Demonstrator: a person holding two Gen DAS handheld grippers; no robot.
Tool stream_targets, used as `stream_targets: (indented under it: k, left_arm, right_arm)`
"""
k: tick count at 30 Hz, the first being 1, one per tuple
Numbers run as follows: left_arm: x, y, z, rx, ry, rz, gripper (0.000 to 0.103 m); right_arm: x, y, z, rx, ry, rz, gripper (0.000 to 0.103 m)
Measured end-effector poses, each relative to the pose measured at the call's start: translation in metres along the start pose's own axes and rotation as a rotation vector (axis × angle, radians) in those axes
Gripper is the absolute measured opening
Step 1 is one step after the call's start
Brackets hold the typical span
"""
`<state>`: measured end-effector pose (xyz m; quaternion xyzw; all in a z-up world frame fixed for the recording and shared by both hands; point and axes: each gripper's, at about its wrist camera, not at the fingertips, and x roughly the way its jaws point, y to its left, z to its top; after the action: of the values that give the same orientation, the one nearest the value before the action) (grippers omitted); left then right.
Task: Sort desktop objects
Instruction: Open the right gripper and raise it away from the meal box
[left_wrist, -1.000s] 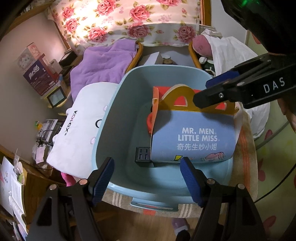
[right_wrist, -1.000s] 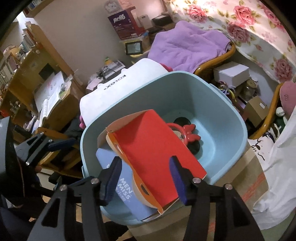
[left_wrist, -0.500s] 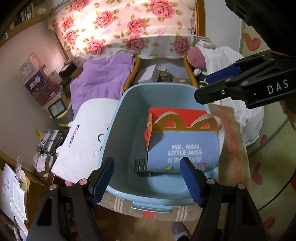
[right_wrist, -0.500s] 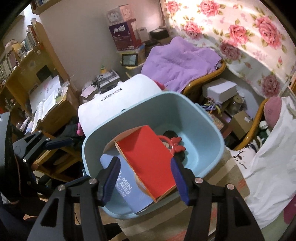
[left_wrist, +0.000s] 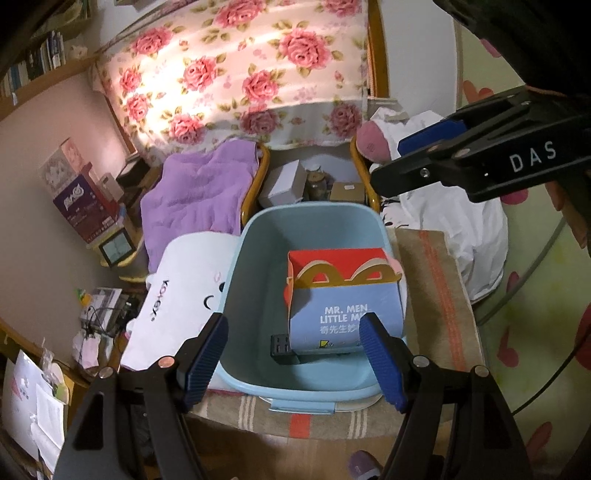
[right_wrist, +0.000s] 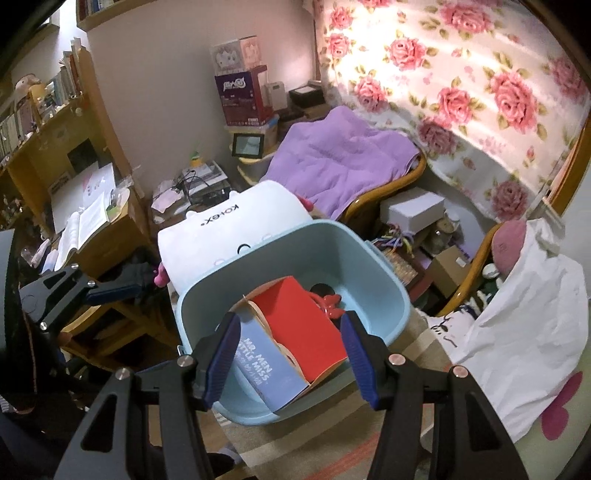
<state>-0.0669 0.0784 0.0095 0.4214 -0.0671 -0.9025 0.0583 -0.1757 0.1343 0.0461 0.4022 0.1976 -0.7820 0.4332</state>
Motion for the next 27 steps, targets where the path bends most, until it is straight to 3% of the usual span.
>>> stream_targets:
  k: [12, 27]
  left_arm:
    - [-0.049, 0.014, 0.007, 0.019, -0.073, -0.016, 0.077]
    - [-0.074, -0.002, 0.005, 0.071, -0.120, -0.077, 0.077]
  right_arm:
    - [-0.048, 0.024, 0.002, -0.008, -0.024, -0.053, 0.061]
    - [-0.088, 0.039, -0.016, 0.029, -0.039, -0.090, 0.061]
